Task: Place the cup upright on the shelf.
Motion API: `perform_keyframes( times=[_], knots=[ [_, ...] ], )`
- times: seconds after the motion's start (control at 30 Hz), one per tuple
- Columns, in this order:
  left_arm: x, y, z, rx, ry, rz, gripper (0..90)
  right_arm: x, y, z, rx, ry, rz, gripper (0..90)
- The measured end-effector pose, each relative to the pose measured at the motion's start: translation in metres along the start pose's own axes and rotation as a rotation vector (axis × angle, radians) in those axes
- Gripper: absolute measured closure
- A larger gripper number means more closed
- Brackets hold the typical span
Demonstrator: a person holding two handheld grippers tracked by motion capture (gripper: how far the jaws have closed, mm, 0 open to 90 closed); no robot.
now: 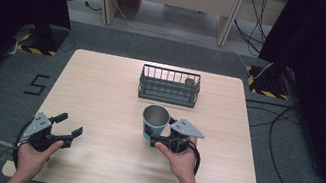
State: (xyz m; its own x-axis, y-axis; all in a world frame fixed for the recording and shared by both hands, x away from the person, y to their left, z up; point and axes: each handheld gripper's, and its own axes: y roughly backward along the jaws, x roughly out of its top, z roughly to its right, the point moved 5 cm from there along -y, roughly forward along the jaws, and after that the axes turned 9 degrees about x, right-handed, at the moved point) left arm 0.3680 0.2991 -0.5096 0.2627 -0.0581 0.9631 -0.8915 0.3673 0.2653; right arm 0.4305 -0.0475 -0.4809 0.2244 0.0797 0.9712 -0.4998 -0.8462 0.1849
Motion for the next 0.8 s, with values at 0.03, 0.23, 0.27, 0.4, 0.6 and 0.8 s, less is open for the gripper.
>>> perform_keyframes(
  times=[0.03, 0.23, 0.27, 0.4, 0.6, 0.8],
  knots=[
    [0.000, 0.000, 0.000, 0.000, 0.000, -0.001, 15.7, 0.003, 0.001, 0.002, -0.006, -0.002, 0.008, 15.5],
    [0.000, 0.000, 0.000, -0.001, 0.000, 0.000, 15.7, 0.009, 0.003, 0.006, -0.018, -0.001, 0.022, 15.5],
    [0.000, 0.000, 0.000, -0.001, 0.000, 0.000, 15.7, 0.011, 0.004, 0.007, -0.020, -0.002, 0.026, 15.5],
    [0.000, 0.000, -0.001, 0.006, -0.007, 0.005, 15.6, 0.016, 0.004, 0.010, -0.030, -0.002, 0.036, 15.5],
    [0.001, 0.000, -0.001, 0.006, -0.007, 0.006, 15.7, 0.020, 0.004, 0.013, -0.035, -0.001, 0.044, 15.5],
    [0.001, 0.000, -0.001, 0.004, -0.006, 0.005, 15.7, 0.028, 0.004, 0.018, -0.051, 0.003, 0.058, 15.5]
  ],
)
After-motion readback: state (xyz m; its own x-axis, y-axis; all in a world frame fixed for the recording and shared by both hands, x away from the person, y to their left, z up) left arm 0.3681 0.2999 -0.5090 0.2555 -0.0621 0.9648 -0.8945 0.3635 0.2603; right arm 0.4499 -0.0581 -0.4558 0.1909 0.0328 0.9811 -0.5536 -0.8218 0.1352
